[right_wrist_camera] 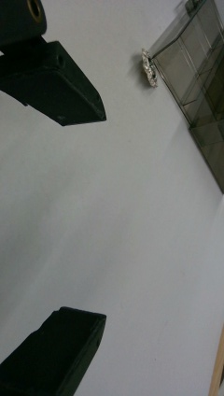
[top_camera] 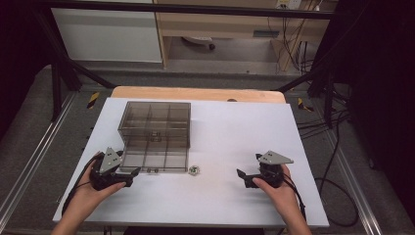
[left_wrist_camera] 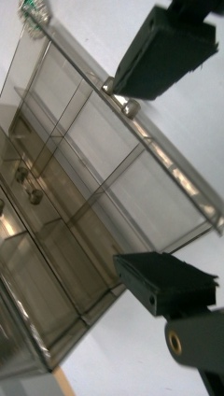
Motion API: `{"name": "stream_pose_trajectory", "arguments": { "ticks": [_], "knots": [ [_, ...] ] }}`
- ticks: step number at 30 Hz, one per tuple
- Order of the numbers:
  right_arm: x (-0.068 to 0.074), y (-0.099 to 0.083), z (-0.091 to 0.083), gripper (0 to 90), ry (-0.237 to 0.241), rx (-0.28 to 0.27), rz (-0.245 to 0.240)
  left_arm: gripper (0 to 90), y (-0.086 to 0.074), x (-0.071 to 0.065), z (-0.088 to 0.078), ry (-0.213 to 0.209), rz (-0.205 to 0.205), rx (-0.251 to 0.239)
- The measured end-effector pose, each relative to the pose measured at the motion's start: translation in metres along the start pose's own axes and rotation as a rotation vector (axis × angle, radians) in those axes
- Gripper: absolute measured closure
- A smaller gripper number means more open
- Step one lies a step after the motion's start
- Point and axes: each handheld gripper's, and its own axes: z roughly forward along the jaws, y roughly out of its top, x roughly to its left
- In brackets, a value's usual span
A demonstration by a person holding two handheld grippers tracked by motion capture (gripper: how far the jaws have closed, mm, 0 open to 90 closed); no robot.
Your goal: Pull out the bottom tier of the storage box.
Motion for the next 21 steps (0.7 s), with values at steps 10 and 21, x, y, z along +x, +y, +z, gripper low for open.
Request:
{"name": "stream_pose_trajectory", "arguments": {
  "ticks": [10,21],
  "knots": [
    [0.009,0.007,0.003,6.3,0.027,0.063,0.029,12.0,-0.016,0.007,-0.004,0.082,-0.173,-0.019],
    [0.038,0.036,0.022,7.5,0.068,0.138,0.039,10.9,-0.015,0.005,0.001,0.124,-0.167,-0.037]
  ]
}}
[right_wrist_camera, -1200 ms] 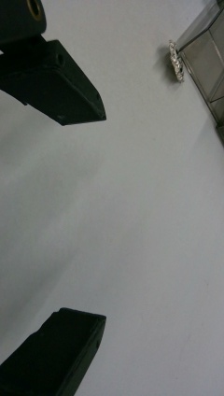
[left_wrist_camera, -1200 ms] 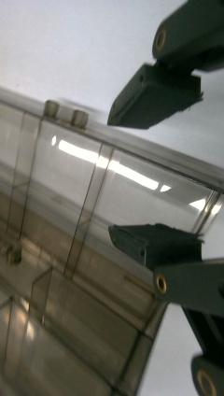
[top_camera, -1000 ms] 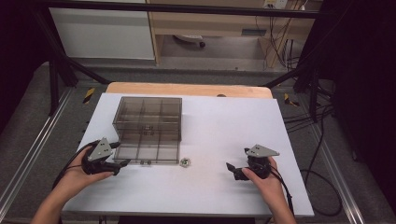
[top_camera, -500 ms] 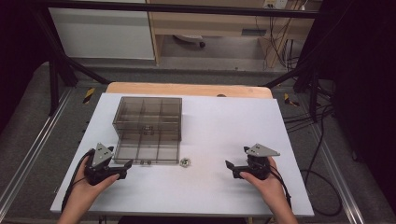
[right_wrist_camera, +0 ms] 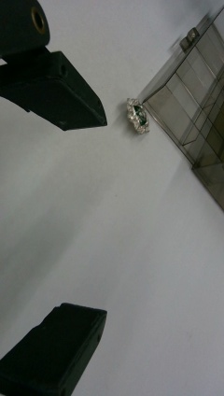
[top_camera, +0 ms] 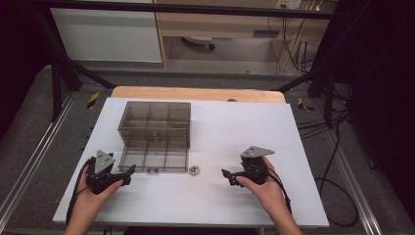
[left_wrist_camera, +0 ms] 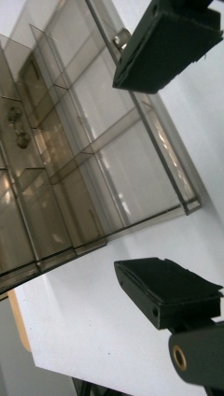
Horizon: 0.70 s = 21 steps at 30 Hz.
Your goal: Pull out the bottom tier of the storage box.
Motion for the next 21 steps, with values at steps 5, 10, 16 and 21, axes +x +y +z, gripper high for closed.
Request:
{"name": "stream_pose_trajectory", "arguments": {
  "ticks": [5,10,16,21],
  "knots": [
    [0.012,0.021,0.014,7.5,0.013,0.013,-0.026,10.4,0.000,0.001,-0.001,0.002,-0.008,-0.003],
    [0.019,0.040,0.031,7.7,0.022,0.028,-0.047,10.2,-0.001,0.004,-0.002,0.009,-0.012,-0.004],
    [0.028,0.040,0.045,9.1,0.038,-0.014,-0.032,9.6,0.000,0.006,-0.001,0.010,-0.026,-0.012],
    [0.034,0.030,0.049,8.5,0.050,0.013,-0.052,9.3,0.000,0.007,-0.004,0.017,-0.027,-0.021]
  ]
}}
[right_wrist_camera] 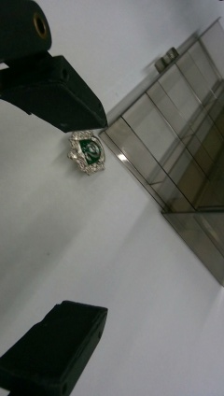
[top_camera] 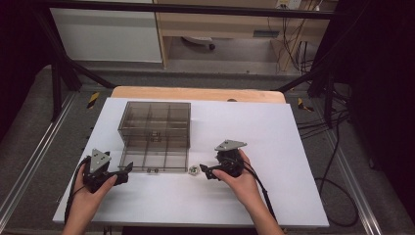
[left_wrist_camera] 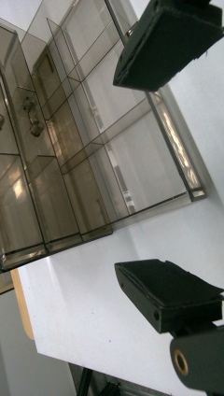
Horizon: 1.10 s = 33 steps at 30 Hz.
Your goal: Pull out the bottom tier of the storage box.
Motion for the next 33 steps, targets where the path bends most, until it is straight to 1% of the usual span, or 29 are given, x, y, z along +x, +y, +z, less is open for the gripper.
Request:
{"name": "stream_pose_trajectory", "arguments": {
  "ticks": [2,6,7,9,11,13,17,18,19,21,22,23,25,26,28,30,31,32,33],
  "knots": [
    [0.001,-0.001,0.003,8.5,0.003,0.012,-0.013,9.0,0.000,0.001,0.000,0.003,-0.007,-0.003],
    [0.002,-0.001,0.006,8.5,0.020,0.017,0.006,9.0,-0.001,0.005,0.000,0.008,-0.026,-0.003],
    [0.002,-0.001,0.007,8.5,0.022,0.018,0.004,9.0,-0.001,0.005,0.000,0.010,-0.027,0.001],
    [0.003,-0.001,0.009,8.5,0.021,0.023,0.013,9.0,-0.001,0.006,-0.001,0.013,-0.028,-0.001],
    [0.005,-0.001,0.010,8.0,0.018,0.026,0.000,9.0,-0.001,0.006,-0.002,0.015,-0.028,-0.010],
    [0.007,0.001,0.010,7.9,0.016,0.032,0.000,8.6,-0.001,0.007,-0.002,0.017,-0.029,-0.014],
    [0.010,0.011,0.008,8.7,0.029,0.030,-0.022,8.6,-0.001,0.009,-0.002,0.027,-0.041,-0.012],
    [0.010,0.014,0.008,9.4,0.031,0.030,-0.024,8.5,-0.001,0.010,-0.001,0.032,-0.044,-0.010],
    [0.010,0.017,0.009,9.7,0.038,0.037,-0.025,8.6,-0.001,0.010,-0.002,0.035,-0.048,-0.012],
    [0.009,0.023,0.011,10.3,0.036,0.057,-0.029,8.5,0.000,0.011,-0.003,0.041,-0.052,-0.018],
    [0.009,0.026,0.012,11.9,0.044,0.062,-0.022,8.5,0.000,0.011,-0.004,0.041,-0.053,-0.019],
    [0.009,0.030,0.013,12.4,0.052,0.062,-0.021,8.6,-0.001,0.012,-0.004,0.042,-0.053,-0.020],
    [0.009,0.035,0.015,12.9,0.047,0.065,-0.035,8.6,-0.002,0.013,-0.005,0.043,-0.058,-0.019],
    [0.009,0.036,0.016,14.2,0.049,0.062,-0.032,8.6,-0.002,0.013,-0.005,0.044,-0.061,-0.020],
    [0.011,0.036,0.018,14.6,0.057,0.052,-0.017,8.5,-0.002,0.014,-0.004,0.043,-0.066,-0.020],
    [0.014,0.033,0.020,14.8,0.057,0.036,-0.026,8.6,-0.002,0.015,-0.004,0.041,-0.067,-0.019],
    [0.015,0.030,0.022,14.9,0.055,0.037,-0.025,8.6,-0.002,0.014,-0.004,0.038,-0.066,-0.019],
    [0.016,0.028,0.024,13.4,0.054,0.065,-0.044,8.6,-0.002,0.014,-0.003,0.036,-0.063,-0.018],
    [0.016,0.026,0.025,14.0,0.050,0.073,-0.052,8.5,-0.001,0.014,-0.003,0.036,-0.058,-0.015]
  ]
}}
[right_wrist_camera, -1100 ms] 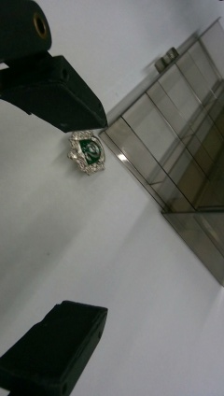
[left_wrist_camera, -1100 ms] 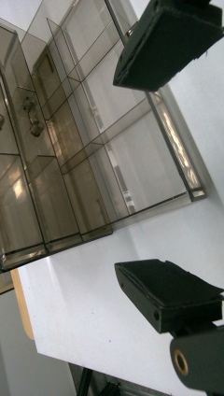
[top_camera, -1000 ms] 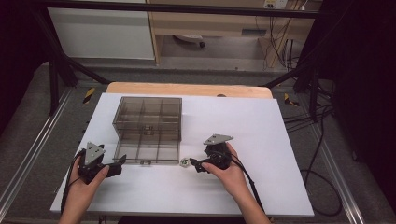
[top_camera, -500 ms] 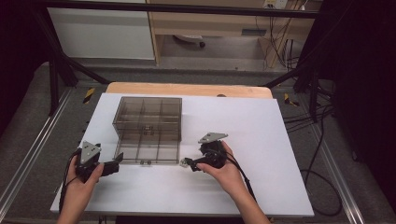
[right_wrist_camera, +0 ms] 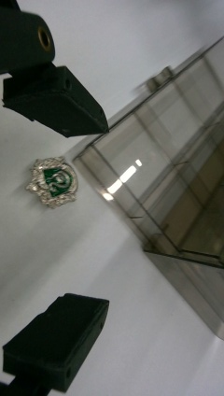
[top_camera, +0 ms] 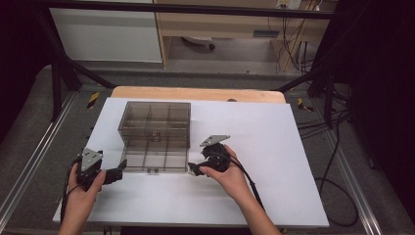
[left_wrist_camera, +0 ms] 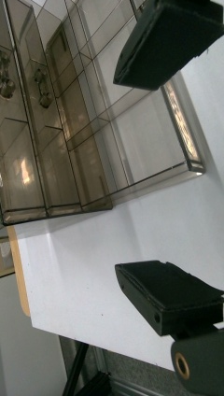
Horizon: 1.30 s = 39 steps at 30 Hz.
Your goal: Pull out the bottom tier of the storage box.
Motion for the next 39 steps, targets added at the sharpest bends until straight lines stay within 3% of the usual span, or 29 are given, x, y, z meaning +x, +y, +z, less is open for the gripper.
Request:
{"name": "stream_pose_trajectory", "arguments": {
  "ticks": [8,28,39],
  "knots": [
    [0.000,-0.009,0.003,13.7,0.015,-0.002,0.029,8.5,0.000,-0.001,-0.001,0.003,-0.002,-0.003],
    [0.009,-0.017,0.015,13.6,0.045,0.055,0.012,8.6,-0.001,0.000,0.001,-0.007,-0.002,0.012],
    [0.010,-0.018,0.019,16.7,0.046,0.057,0.009,8.6,-0.001,0.003,-0.001,-0.001,-0.006,0.008]
  ]
}}
